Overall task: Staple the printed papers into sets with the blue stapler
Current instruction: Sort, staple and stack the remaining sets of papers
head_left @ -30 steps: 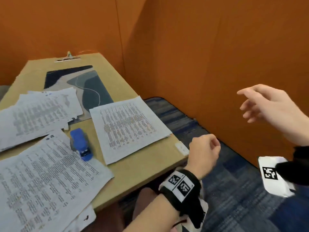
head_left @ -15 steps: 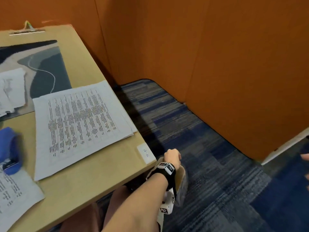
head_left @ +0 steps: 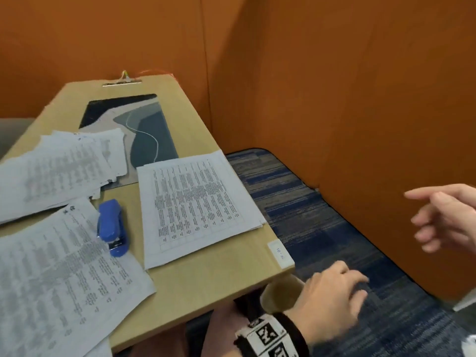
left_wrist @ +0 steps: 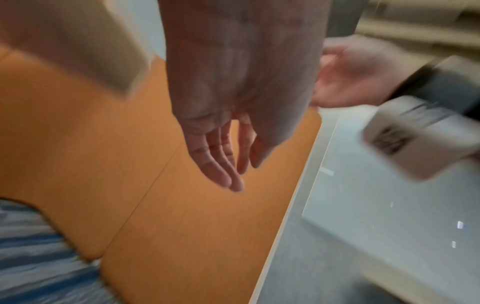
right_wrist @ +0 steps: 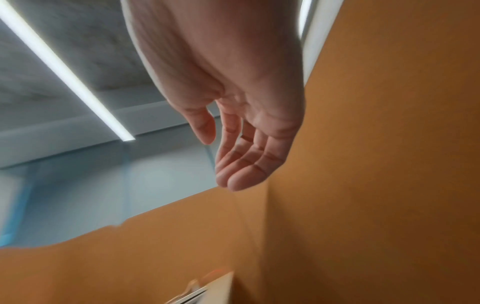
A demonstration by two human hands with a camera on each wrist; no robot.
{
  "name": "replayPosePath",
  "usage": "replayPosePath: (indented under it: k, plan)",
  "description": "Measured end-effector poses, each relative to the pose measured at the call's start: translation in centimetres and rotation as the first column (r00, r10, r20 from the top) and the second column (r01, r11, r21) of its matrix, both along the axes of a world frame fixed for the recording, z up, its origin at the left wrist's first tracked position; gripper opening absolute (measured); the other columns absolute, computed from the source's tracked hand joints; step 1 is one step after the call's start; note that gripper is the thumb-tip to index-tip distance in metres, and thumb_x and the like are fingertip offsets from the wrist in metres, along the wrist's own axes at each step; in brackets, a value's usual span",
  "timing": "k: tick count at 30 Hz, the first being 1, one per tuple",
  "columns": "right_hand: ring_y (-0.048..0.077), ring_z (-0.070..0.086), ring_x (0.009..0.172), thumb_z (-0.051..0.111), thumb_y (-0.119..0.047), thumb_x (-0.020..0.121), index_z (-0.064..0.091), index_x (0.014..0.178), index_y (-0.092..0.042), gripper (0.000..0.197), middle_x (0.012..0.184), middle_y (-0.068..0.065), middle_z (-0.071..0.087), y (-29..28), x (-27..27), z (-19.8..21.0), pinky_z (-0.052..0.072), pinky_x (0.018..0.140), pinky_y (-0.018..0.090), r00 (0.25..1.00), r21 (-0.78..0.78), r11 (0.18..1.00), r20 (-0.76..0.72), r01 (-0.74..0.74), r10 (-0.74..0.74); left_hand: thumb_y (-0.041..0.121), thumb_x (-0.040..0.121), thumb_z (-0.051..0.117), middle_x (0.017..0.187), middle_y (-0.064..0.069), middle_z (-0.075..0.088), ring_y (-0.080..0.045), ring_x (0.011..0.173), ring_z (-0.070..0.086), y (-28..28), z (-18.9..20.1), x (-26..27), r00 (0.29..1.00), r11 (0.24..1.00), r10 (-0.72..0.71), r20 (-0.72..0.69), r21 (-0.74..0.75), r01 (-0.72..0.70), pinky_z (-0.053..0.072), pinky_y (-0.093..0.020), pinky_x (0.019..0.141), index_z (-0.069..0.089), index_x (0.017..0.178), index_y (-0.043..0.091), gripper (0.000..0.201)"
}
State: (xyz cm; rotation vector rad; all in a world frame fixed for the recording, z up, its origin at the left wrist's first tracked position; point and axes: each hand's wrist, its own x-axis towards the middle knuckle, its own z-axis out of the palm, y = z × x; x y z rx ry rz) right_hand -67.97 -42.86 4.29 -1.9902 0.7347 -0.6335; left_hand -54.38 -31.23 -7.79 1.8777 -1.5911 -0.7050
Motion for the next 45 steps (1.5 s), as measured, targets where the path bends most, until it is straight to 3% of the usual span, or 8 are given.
replayPosePath:
  k: [8,14,18,28,34,39,42,45]
  plan:
    - [0.014,0.063,0.068,0.049,-0.034,0.095,0.067,0.095,-0.024,0.02,0.082,0.0,0.064,12.8,20.3,3.6,0.053,0.06,0.03,0.87,-0.111,0.877,-0.236,-0.467,0.433,0.034,0.094,0.053,0.094,0.017,0.057,0.002,0.084,0.055,19.6,11.0,8.7,0.858,0.793,0.514,-0.019,-0.372,-0.483,0.041,-0.009,0.076,0.067,0.106,0.032,0.019]
    - [0.018,0.055,0.076,0.043,-0.038,0.098,0.052,0.111,-0.015,0.028,0.088,0.0,0.054,21.6,31.3,-0.7,0.049,0.057,0.026,0.64,0.003,0.789,-0.583,-0.615,0.501,0.024,0.097,0.048,0.12,0.004,0.056,-0.017,0.109,0.056,30.3,12.1,22.4,0.545,0.633,0.645,0.535,0.026,-0.774,0.046,-0.031,0.089,0.061,0.114,0.026,0.022]
    - [0.019,0.052,0.063,0.046,-0.036,0.096,0.045,0.072,-0.015,0.031,0.081,0.005,0.053,23.9,35.3,-2.3,0.041,0.052,0.025,0.58,-0.032,0.78,-0.688,-0.625,0.437,0.018,0.093,0.05,0.132,-0.008,0.05,-0.027,0.119,0.052,32.1,9.7,30.7,0.627,0.492,0.46,0.628,0.407,-0.769,0.044,-0.034,0.092,0.051,0.128,0.011,0.036]
    - [0.025,0.053,0.076,0.054,-0.021,0.092,0.041,0.063,-0.014,0.032,0.081,0.007,0.055,24.7,38.7,-2.7,0.039,0.051,0.022,0.594,-0.112,0.802,-0.733,-0.587,0.332,0.036,0.07,0.076,0.122,-0.001,0.05,-0.022,0.103,0.052,31.8,8.1,37.2,0.772,0.524,0.347,0.532,0.573,-0.63,0.046,-0.04,0.095,0.041,0.125,0.026,0.066]
    - [0.022,0.055,0.065,0.051,-0.017,0.089,0.047,0.058,-0.013,0.032,0.058,0.0,0.051,23.9,40.7,-2.5,0.036,0.047,0.022,0.626,-0.182,0.83,-0.744,-0.527,0.234,0.032,0.077,0.076,0.107,0.002,0.063,-0.021,0.1,0.058,31.3,8.9,37.6,0.841,0.53,0.337,0.423,0.653,-0.541,0.046,-0.03,0.083,0.064,0.116,0.015,0.045]
    - [0.028,0.058,0.092,0.046,-0.024,0.095,0.053,0.096,-0.008,0.018,0.081,0.006,0.052,24.6,41.1,-2.9,0.04,0.059,0.026,0.638,-0.264,0.817,-0.754,-0.513,0.157,0.027,0.077,0.076,0.122,-0.002,0.062,-0.024,0.111,0.058,32.0,8.6,36.9,0.791,0.56,0.415,0.449,0.559,-0.612,0.046,-0.035,0.096,0.059,0.123,0.01,0.051]
    - [0.031,0.043,0.123,0.041,-0.041,0.097,0.043,0.129,-0.012,0.043,0.125,0.012,0.046,25.0,40.1,-3.2,0.04,0.093,0.04,0.758,-0.442,0.776,-0.648,-0.449,0.069,0.023,0.079,0.074,0.137,-0.003,0.051,-0.025,0.124,0.049,32.6,7.9,36.3,0.762,0.594,0.477,0.438,0.478,-0.647,0.041,-0.033,0.101,0.045,0.139,0.012,0.067]
    - [0.028,0.036,0.125,0.039,-0.043,0.097,0.04,0.136,-0.017,0.047,0.132,0.01,0.04,25.5,38.8,-3.1,0.032,0.1,0.045,0.837,-0.492,0.743,-0.521,-0.454,0.167,0.024,0.075,0.075,0.133,-0.005,0.054,-0.025,0.118,0.051,33.1,7.4,35.9,0.734,0.576,0.526,0.429,0.455,-0.679,0.043,-0.036,0.101,0.049,0.133,0.014,0.064]
